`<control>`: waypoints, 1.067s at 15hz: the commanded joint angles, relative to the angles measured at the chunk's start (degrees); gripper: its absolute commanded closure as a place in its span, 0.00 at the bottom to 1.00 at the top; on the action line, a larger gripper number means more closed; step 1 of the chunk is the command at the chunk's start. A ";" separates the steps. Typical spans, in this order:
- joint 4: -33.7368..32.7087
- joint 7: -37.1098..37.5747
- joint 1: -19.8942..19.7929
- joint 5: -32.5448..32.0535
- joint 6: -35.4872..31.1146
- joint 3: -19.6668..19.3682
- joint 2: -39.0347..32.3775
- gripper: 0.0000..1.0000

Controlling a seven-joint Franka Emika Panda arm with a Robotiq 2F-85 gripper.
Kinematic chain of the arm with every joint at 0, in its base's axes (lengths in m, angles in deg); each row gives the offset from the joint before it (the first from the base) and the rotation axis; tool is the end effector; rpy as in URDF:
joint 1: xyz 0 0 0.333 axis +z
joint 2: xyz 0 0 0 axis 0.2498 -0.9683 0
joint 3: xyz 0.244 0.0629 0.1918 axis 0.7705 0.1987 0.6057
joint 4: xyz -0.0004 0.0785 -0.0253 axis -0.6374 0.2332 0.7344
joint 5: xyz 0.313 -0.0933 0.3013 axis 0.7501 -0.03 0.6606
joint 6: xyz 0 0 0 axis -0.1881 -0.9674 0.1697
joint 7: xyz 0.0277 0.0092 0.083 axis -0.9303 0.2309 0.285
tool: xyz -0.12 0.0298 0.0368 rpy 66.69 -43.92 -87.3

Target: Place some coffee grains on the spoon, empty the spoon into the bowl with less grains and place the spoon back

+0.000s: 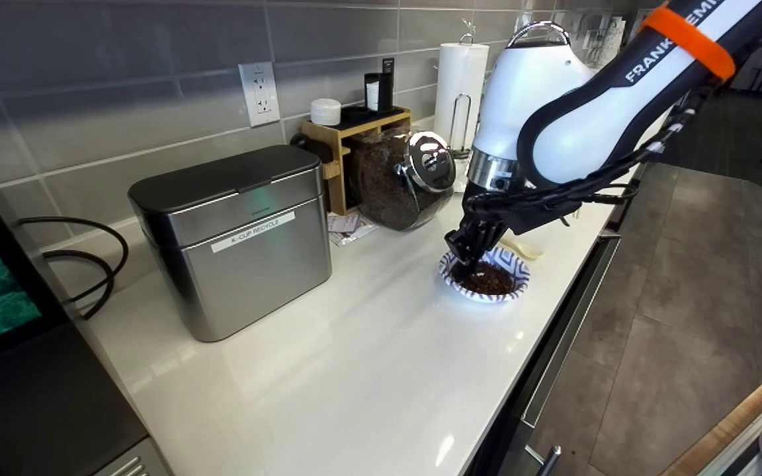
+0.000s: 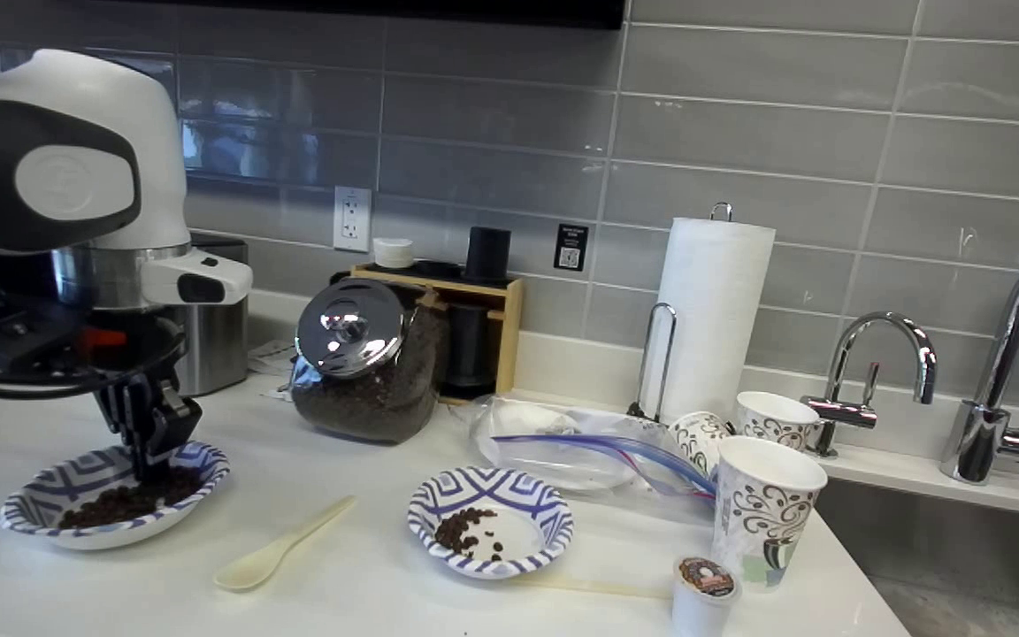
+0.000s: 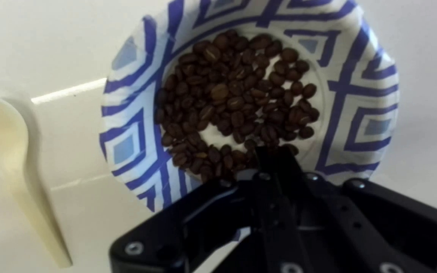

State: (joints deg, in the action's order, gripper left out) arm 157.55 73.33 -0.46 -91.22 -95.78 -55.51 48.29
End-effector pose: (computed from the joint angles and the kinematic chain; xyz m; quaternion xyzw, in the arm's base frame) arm 0.4554 0.2237 0.1957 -0.9958 -0.0723 -0.0519 0.0199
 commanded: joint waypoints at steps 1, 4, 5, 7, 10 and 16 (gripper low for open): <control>1.74 -2.61 -0.63 2.29 3.76 0.01 5.17 0.98; 1.95 -2.72 -1.07 1.48 7.85 -0.14 8.66 0.98; 2.00 -2.93 -1.24 1.24 9.75 -0.14 9.90 0.98; 2.46 -4.04 -1.60 1.34 13.75 -0.18 12.82 0.98; 4.18 -4.89 -2.98 -0.48 18.43 -0.67 17.18 0.98; 9.77 -8.97 -7.36 -5.62 17.28 -2.86 22.33 0.98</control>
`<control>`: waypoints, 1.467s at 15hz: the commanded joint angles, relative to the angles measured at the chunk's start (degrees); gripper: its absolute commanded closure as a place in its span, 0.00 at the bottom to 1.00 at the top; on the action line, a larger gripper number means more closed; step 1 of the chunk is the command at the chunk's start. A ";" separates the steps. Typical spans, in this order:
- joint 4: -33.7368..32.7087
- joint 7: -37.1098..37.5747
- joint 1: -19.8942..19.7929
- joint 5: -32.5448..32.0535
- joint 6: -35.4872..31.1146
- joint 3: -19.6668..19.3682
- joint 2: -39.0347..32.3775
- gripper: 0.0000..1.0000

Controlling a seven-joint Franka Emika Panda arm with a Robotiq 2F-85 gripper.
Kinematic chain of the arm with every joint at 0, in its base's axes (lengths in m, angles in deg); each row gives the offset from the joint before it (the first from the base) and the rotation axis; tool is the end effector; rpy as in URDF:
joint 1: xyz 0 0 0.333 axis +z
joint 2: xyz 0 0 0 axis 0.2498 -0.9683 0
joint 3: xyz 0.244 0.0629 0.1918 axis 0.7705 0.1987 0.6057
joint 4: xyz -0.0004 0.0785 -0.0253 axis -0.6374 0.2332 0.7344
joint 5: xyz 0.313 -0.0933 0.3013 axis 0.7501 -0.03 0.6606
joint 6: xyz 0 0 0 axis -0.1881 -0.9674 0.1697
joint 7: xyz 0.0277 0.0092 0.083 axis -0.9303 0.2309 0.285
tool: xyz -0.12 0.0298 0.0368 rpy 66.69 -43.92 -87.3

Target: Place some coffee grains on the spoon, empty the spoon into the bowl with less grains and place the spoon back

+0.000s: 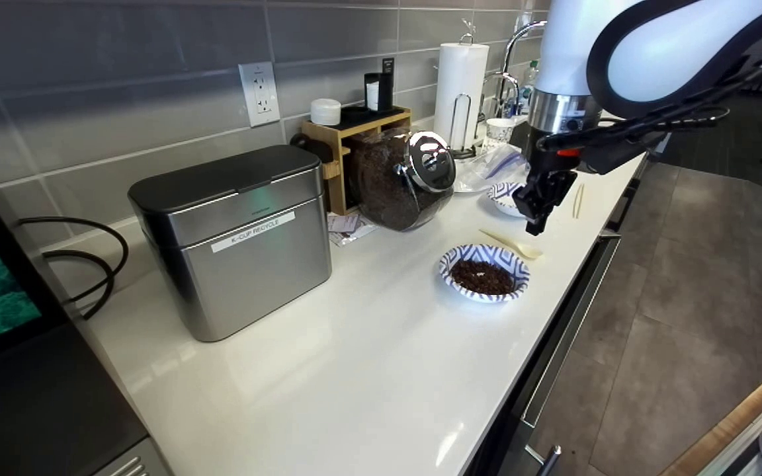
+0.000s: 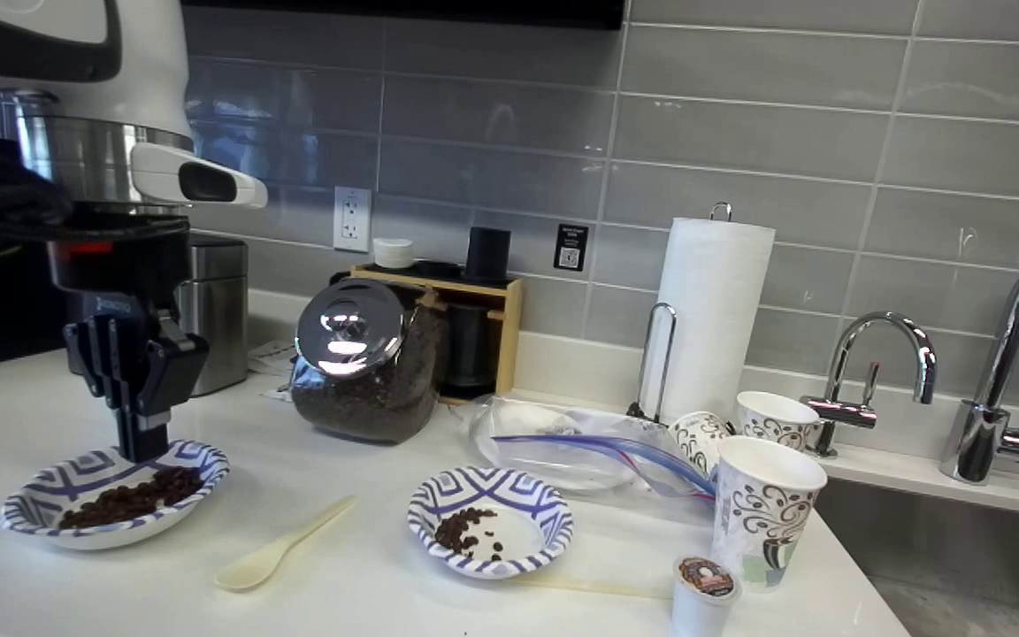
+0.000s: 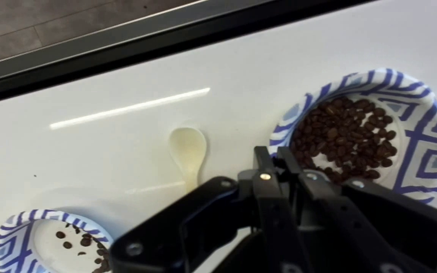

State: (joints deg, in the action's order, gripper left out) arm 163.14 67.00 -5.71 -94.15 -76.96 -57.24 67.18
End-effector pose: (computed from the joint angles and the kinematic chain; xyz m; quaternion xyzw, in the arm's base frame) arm 0.4347 0.1408 0.2797 0.9954 0.0797 0.0184 0.0507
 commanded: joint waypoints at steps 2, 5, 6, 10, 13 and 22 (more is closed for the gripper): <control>5.41 -3.87 -3.60 -4.28 -2.51 -2.14 3.72 0.98; 3.80 -3.59 -4.11 -3.78 -1.22 -2.24 2.24 0.91; 4.25 -3.90 -4.62 -4.00 -1.58 -2.64 2.24 0.91; 4.23 -4.14 -5.25 -4.02 -2.42 -3.13 1.14 0.98; 3.81 -5.02 -5.90 -3.63 -3.66 -4.05 -1.29 0.98; 2.64 -9.23 -5.81 -1.20 -14.36 -6.40 -8.94 0.98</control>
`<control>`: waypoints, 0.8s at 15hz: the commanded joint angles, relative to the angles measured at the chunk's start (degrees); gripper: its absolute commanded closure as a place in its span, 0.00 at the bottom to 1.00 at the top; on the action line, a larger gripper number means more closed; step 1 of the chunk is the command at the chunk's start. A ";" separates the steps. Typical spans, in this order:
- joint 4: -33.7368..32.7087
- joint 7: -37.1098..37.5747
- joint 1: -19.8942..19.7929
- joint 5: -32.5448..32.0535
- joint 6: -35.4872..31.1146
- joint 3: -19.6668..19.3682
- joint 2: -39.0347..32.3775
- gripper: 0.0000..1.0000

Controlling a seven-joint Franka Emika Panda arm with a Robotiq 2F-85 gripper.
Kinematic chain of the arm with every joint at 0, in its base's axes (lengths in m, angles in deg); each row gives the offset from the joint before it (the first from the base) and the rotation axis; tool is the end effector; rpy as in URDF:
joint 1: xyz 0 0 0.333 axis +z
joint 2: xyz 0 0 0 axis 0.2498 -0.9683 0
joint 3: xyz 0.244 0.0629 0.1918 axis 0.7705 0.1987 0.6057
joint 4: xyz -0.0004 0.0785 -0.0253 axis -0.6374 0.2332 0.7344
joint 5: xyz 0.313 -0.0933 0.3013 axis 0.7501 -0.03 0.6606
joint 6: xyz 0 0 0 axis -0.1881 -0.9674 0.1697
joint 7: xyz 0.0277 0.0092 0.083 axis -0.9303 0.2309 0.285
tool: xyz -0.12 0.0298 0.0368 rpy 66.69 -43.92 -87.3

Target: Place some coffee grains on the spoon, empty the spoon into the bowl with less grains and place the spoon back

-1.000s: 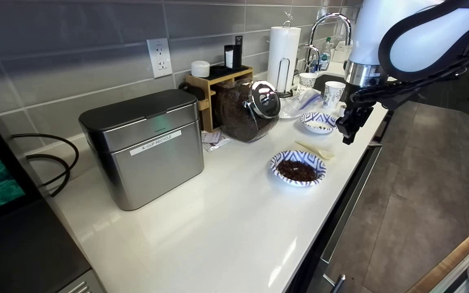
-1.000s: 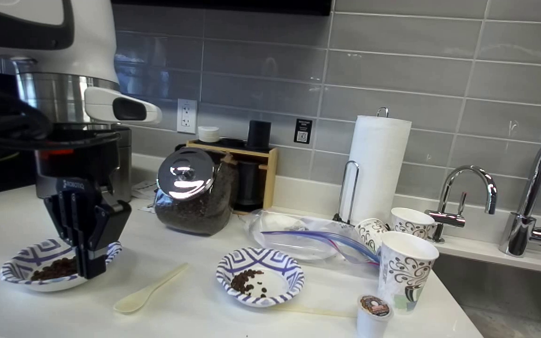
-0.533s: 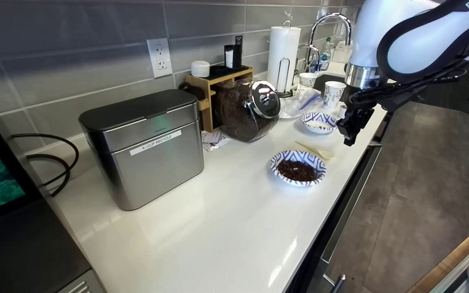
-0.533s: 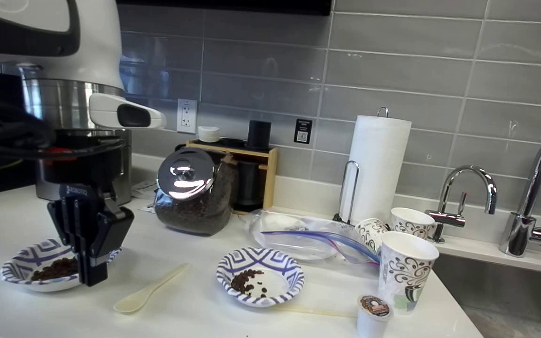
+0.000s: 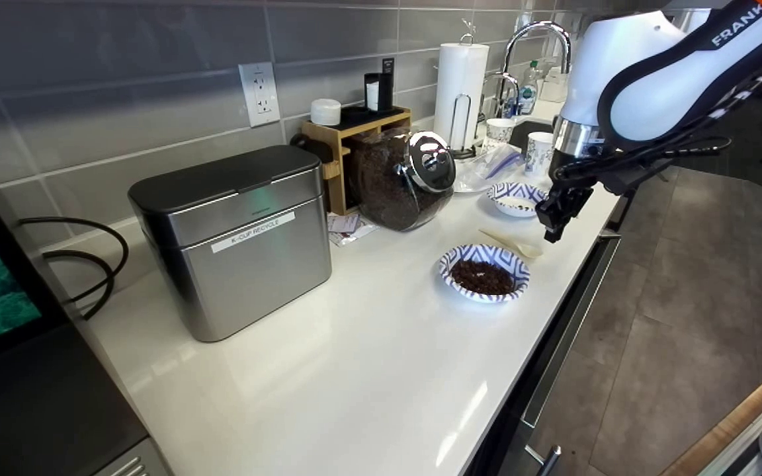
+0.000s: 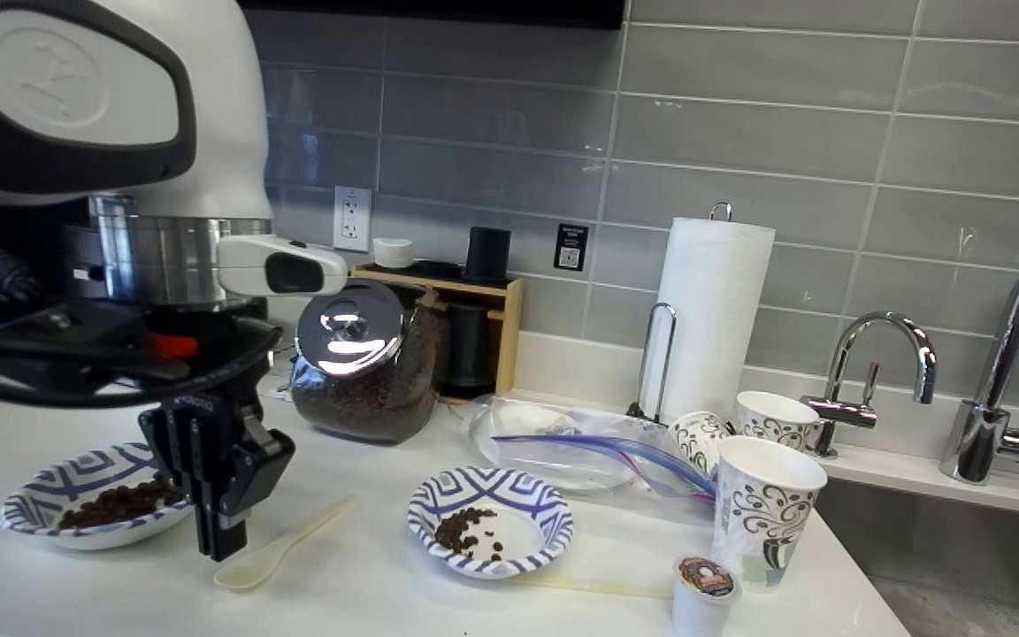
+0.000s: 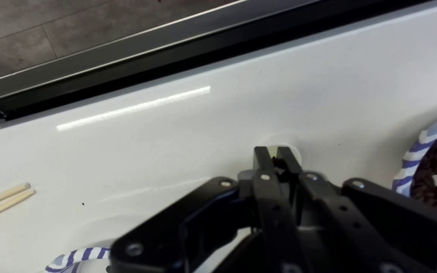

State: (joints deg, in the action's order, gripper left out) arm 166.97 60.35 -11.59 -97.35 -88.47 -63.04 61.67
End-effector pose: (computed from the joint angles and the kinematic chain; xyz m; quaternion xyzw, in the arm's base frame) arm 0.4441 0.0550 0.2267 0.9964 0.0665 0.0302 0.0437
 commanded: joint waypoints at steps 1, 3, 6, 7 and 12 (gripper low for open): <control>-1.40 -3.05 0.13 2.56 -3.67 -0.72 -4.23 0.98; -1.91 -3.94 0.26 3.77 -4.81 -0.77 -5.58 0.98; -2.68 -5.48 0.36 5.42 -5.93 -0.74 -7.18 0.98; -2.96 -5.76 0.33 5.66 -5.86 -0.71 -7.51 0.98; -4.41 -6.54 0.31 6.14 -5.65 -0.59 -9.17 0.98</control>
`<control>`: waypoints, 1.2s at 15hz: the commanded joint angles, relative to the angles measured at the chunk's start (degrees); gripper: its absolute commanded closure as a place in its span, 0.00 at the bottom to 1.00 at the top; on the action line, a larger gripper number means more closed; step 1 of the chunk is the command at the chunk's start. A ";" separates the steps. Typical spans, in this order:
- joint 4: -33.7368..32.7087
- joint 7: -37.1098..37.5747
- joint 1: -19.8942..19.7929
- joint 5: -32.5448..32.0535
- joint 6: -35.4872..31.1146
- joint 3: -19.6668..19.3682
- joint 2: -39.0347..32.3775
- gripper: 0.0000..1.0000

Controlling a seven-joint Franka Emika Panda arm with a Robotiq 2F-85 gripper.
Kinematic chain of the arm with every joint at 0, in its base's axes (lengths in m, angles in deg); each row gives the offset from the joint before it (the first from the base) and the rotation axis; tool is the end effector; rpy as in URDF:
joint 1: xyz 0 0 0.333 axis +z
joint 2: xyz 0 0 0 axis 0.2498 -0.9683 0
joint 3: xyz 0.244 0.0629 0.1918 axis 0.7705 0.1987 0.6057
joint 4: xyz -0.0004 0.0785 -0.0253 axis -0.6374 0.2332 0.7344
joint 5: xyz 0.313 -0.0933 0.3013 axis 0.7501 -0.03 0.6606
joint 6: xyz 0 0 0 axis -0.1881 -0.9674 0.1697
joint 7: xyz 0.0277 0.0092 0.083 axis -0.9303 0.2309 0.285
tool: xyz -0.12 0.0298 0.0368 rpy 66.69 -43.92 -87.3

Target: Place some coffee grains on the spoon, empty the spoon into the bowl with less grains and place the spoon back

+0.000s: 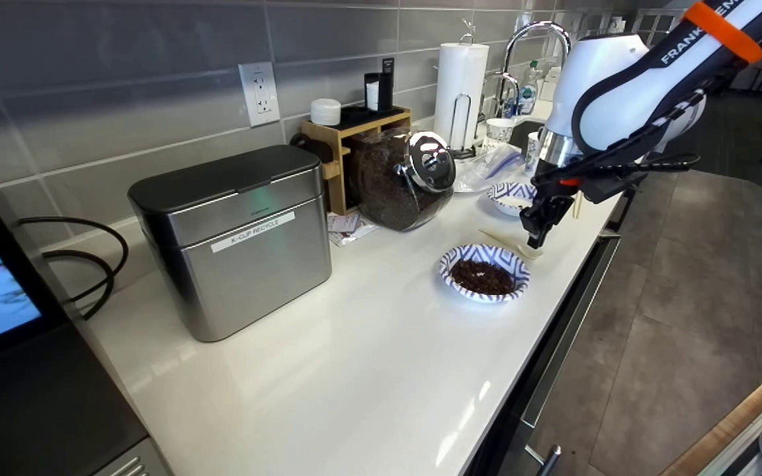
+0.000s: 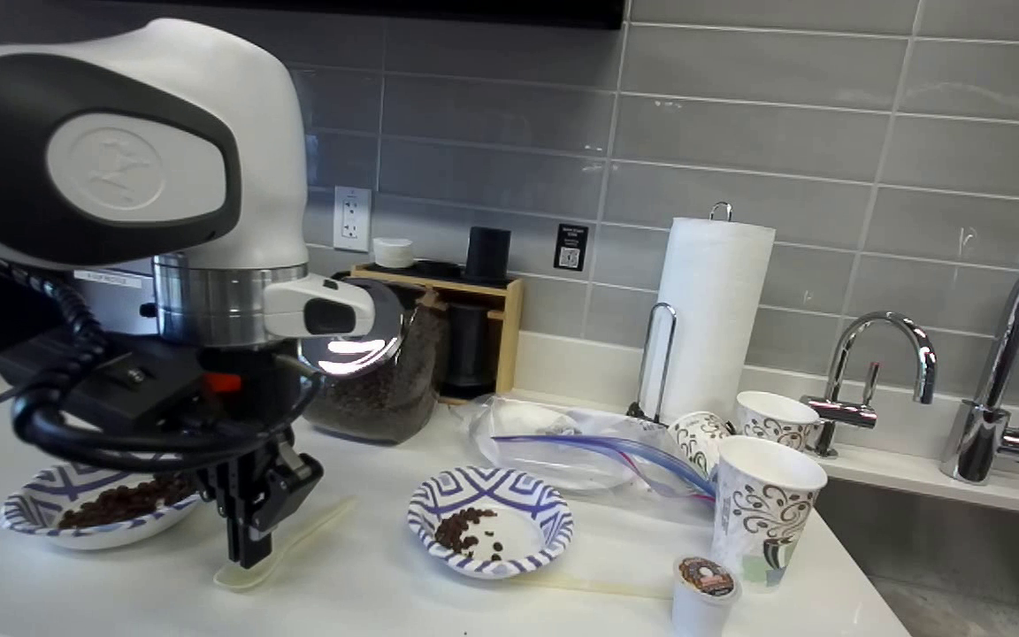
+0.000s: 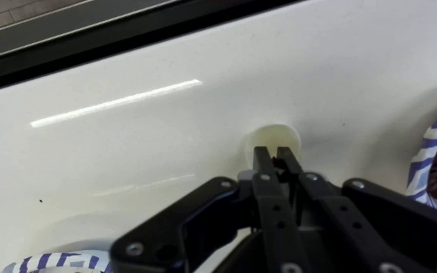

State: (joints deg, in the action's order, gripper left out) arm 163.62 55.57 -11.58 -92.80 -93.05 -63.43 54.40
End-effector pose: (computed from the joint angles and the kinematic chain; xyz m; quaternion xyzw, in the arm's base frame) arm 0.4648 0.0563 0.2000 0.9966 0.0737 0.0323 0.0155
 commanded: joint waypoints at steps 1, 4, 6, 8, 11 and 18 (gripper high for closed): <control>-1.28 -1.89 0.31 1.67 -0.93 -0.17 -2.11 0.98; -1.80 -2.72 0.38 2.16 -0.60 -0.08 -2.56 0.98; -2.06 -2.94 0.40 2.25 -0.34 -0.05 -2.74 0.98; -2.30 -3.26 0.44 2.37 -0.10 -0.03 -2.89 0.98; -2.29 -4.33 0.44 2.75 0.40 -0.01 -2.76 0.98; -2.49 -3.83 0.41 1.20 2.09 -0.07 -2.40 0.98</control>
State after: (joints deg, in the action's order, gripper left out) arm 161.94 52.38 -11.41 -91.65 -92.89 -63.42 52.42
